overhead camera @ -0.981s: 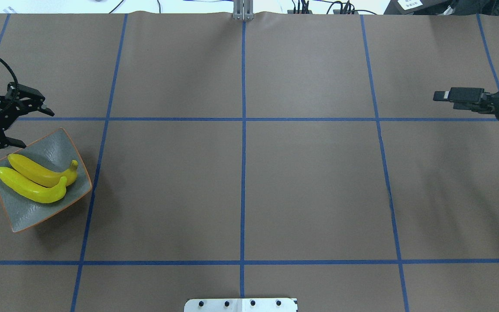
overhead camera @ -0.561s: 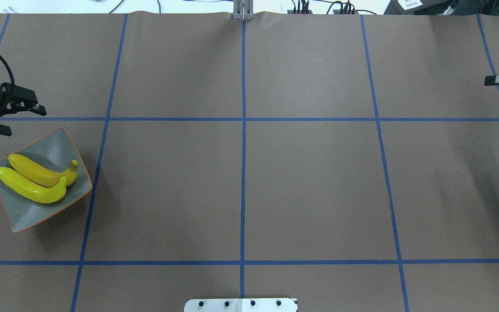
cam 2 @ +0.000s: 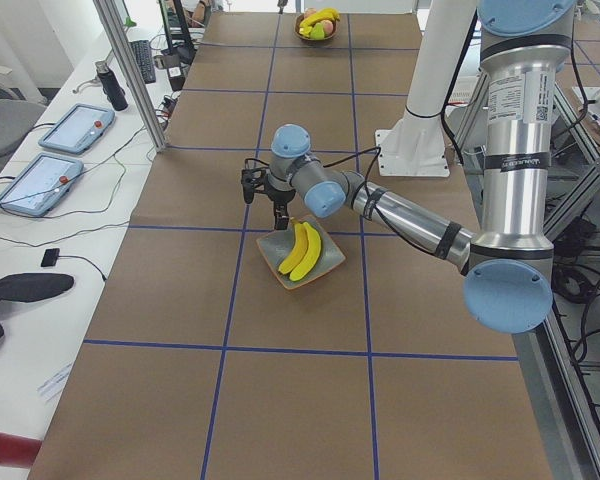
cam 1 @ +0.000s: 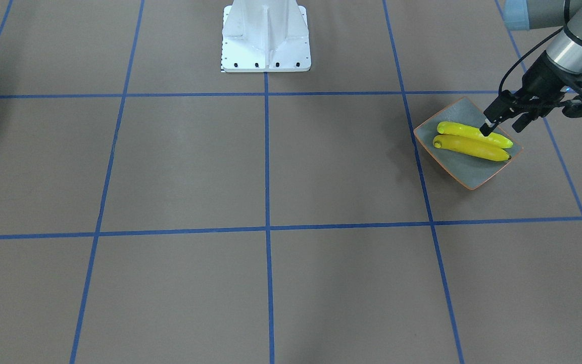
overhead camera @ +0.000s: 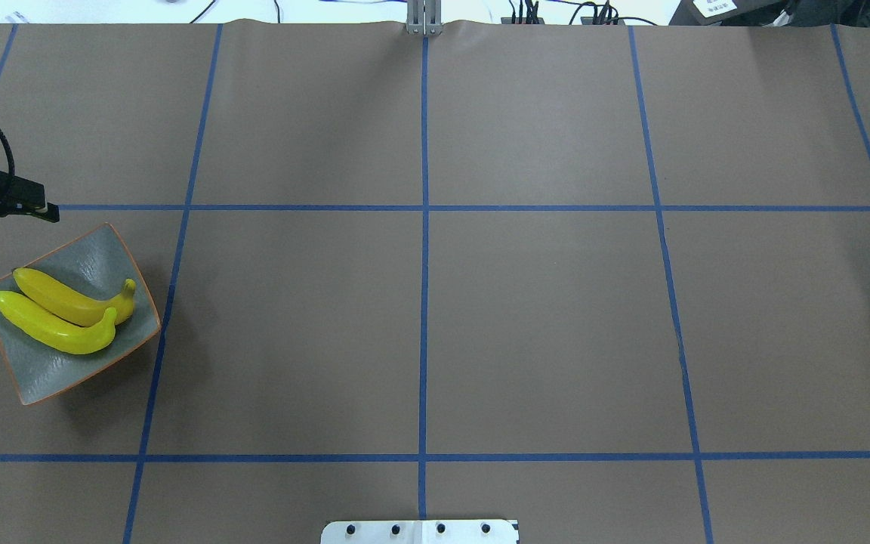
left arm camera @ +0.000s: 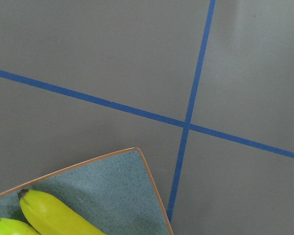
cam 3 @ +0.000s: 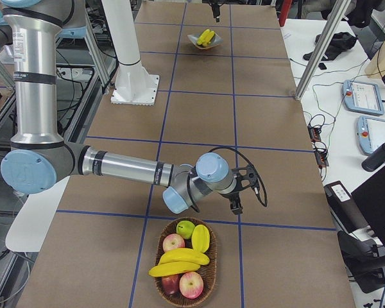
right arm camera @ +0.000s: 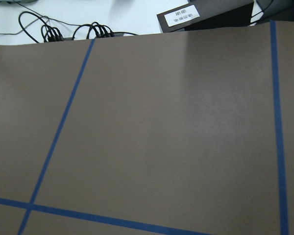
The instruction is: Transfer all bananas from basket to plate
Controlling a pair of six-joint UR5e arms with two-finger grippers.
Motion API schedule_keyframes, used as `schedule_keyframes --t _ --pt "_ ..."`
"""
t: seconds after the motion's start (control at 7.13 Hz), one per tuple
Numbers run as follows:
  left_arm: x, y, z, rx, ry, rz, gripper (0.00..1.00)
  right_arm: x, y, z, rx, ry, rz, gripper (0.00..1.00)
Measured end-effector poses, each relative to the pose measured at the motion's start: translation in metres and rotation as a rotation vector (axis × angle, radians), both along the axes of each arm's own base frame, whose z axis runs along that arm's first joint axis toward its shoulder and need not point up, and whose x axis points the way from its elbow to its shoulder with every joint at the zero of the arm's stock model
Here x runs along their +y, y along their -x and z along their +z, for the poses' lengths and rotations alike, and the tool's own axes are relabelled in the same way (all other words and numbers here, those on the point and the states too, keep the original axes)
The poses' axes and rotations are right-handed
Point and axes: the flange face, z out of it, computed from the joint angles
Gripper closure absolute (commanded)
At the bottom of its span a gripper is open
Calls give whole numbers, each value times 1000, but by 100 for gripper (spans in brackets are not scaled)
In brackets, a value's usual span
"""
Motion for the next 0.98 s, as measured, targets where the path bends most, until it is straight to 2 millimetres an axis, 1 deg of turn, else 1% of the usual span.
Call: schedule_keyframes --t 0.14,0.28,0.42,0.7,0.98 --pt "5 8 17 -37 -60 58 0 7 -15 23 76 31 -60 0" --pt "10 18 29 -60 -105 100 0 12 -24 45 172 89 -134 0" --pt "14 27 35 -61 -118 115 0 13 -27 60 252 162 -213 0" --pt "16 39 33 -35 -120 114 0 11 -23 72 315 290 -327 0" --pt "19 41 29 -16 -121 104 0 19 -20 92 330 368 -361 0"
